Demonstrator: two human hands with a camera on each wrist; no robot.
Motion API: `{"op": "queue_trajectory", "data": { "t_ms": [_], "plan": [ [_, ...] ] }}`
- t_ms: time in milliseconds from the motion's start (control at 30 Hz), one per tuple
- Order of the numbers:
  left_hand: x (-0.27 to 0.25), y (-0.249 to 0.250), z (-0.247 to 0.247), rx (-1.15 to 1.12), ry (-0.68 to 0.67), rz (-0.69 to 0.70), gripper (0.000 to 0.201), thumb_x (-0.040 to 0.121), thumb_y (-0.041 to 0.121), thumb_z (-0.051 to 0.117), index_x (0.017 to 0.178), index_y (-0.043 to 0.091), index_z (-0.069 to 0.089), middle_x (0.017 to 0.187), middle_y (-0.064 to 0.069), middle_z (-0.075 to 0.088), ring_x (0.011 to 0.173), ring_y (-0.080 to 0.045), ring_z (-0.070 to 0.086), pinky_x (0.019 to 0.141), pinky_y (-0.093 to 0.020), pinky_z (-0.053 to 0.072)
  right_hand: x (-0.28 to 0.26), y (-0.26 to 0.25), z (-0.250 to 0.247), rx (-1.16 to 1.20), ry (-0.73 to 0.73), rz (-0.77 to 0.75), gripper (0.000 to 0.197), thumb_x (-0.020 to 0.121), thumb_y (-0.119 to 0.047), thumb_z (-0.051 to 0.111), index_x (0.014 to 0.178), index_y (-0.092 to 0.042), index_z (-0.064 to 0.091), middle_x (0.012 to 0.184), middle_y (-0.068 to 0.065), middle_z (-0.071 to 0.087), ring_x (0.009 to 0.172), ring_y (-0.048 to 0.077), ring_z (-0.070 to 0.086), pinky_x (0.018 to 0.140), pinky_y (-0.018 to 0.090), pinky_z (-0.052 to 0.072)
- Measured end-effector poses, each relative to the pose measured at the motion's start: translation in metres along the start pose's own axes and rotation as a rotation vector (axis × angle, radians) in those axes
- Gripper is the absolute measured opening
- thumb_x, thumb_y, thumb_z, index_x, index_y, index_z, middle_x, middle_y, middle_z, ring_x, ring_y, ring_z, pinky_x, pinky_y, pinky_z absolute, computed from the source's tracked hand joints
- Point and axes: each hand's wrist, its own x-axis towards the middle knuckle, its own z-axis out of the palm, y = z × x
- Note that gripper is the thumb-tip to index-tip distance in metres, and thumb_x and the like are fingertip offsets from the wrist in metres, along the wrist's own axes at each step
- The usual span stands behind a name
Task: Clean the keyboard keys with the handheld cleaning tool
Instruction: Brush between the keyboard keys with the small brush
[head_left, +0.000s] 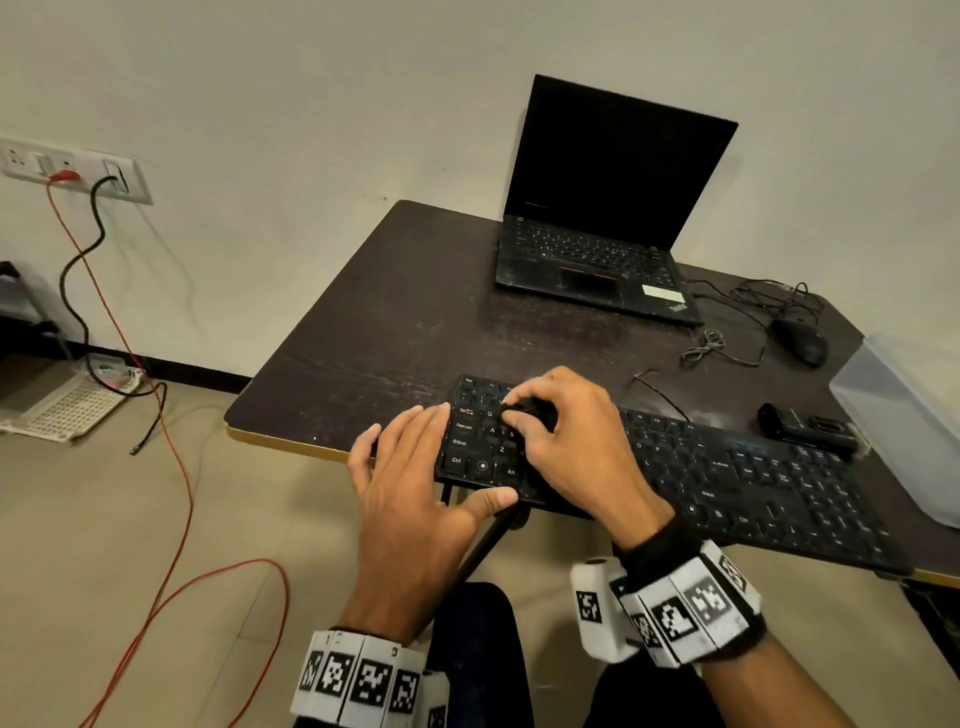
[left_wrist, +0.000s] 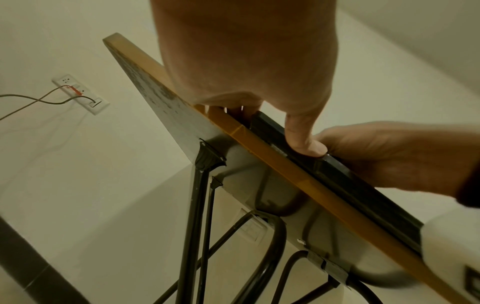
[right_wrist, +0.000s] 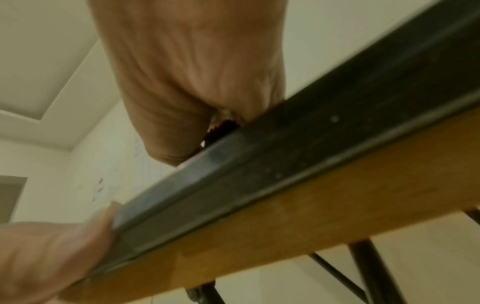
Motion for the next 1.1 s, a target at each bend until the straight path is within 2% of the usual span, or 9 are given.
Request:
{"op": "queue_trajectory", "data": {
  "t_ms": [133,267,400,567,700,833,900,1000,1100],
  "plan": [
    [-0.001,0.001,-0.001,-0.002,-0.002,0.0,0.098,0.079,0.087,0.054,0.145,0.014,0.059,0.146,0.008,0.059,0.146,-0.012,0.044,0.128,-0.038,0.012,-0.011,-0.007,0.002,0.0,-0.124,-0.047,0.005,0.093,-0.023,0.079,0.096,-0.027,0.08,0.097,-0.012,0.064,0.093,0.008,0.061,0.086,0.028,0.049],
    [0.0,0.002,-0.001,-0.008,-0.001,-0.006,0.095,0.077,0.081,0.061,0.145,0.015,0.059,0.146,0.008,0.058,0.146,-0.012,0.044,0.128,-0.039,0.013,0.003,0.0,-0.005,-0.015,-0.007,0.041,0.005,0.093,-0.025,0.079,0.096,-0.029,0.08,0.098,-0.009,0.065,0.093,0.011,0.063,0.087,0.033,0.051],
    [-0.001,0.001,-0.002,-0.011,-0.003,-0.002,0.095,0.078,0.083,0.06,0.144,0.014,0.06,0.146,0.008,0.058,0.146,-0.013,0.045,0.128,-0.037,0.012,-0.005,-0.01,0.001,-0.017,-0.131,-0.034,0.007,0.092,-0.024,0.08,0.095,-0.03,0.08,0.098,-0.011,0.064,0.094,0.01,0.062,0.087,0.03,0.051],
    [0.0,0.002,-0.002,-0.021,0.011,0.009,0.096,0.079,0.086,0.055,0.145,0.016,0.058,0.142,0.02,0.048,0.146,-0.011,0.043,0.128,-0.032,0.007,0.008,-0.003,-0.003,-0.044,-0.015,0.03,0.006,0.094,-0.025,0.078,0.097,-0.029,0.08,0.1,-0.008,0.064,0.094,0.011,0.062,0.09,0.034,0.052],
    [-0.001,0.002,-0.001,-0.02,0.006,0.003,0.095,0.078,0.083,0.059,0.144,0.014,0.059,0.144,0.01,0.058,0.145,-0.012,0.044,0.128,-0.036,0.012,-0.001,-0.017,0.005,-0.035,-0.142,-0.051,0.007,0.093,-0.024,0.078,0.096,-0.029,0.081,0.099,-0.007,0.065,0.094,0.011,0.062,0.087,0.029,0.05],
    [-0.001,0.002,-0.002,-0.016,-0.005,0.005,0.1,0.08,0.089,0.052,0.146,0.014,0.058,0.146,0.009,0.057,0.146,-0.008,0.04,0.128,-0.035,0.01,0.009,-0.007,0.003,-0.054,-0.011,0.017,0.006,0.094,-0.024,0.077,0.097,-0.028,0.08,0.099,-0.008,0.064,0.093,0.01,0.061,0.085,0.029,0.047],
    [-0.001,0.001,-0.001,-0.008,-0.013,0.01,0.1,0.081,0.091,0.049,0.146,0.014,0.058,0.147,0.008,0.057,0.147,-0.008,0.04,0.128,-0.033,0.008,0.016,-0.011,0.006,-0.076,-0.024,0.022,0.006,0.095,-0.025,0.076,0.098,-0.028,0.08,0.1,-0.008,0.063,0.094,0.01,0.059,0.084,0.028,0.043],
    [-0.001,0.002,-0.001,-0.019,0.001,0.013,0.097,0.081,0.089,0.051,0.144,0.015,0.058,0.145,0.008,0.059,0.146,-0.007,0.04,0.128,-0.035,0.01,0.008,-0.017,0.012,-0.039,-0.119,-0.024,0.006,0.092,-0.026,0.078,0.096,-0.03,0.08,0.099,-0.008,0.066,0.094,0.012,0.062,0.084,0.029,0.048],
    [0.0,0.002,-0.001,-0.02,0.009,0.02,0.1,0.083,0.092,0.046,0.145,0.014,0.059,0.145,0.008,0.059,0.145,-0.006,0.04,0.128,-0.036,0.011,0.013,-0.012,0.006,-0.025,-0.037,0.037,0.005,0.094,-0.026,0.077,0.096,-0.03,0.08,0.1,-0.007,0.067,0.093,0.013,0.063,0.089,0.034,0.051]
  ]
}}
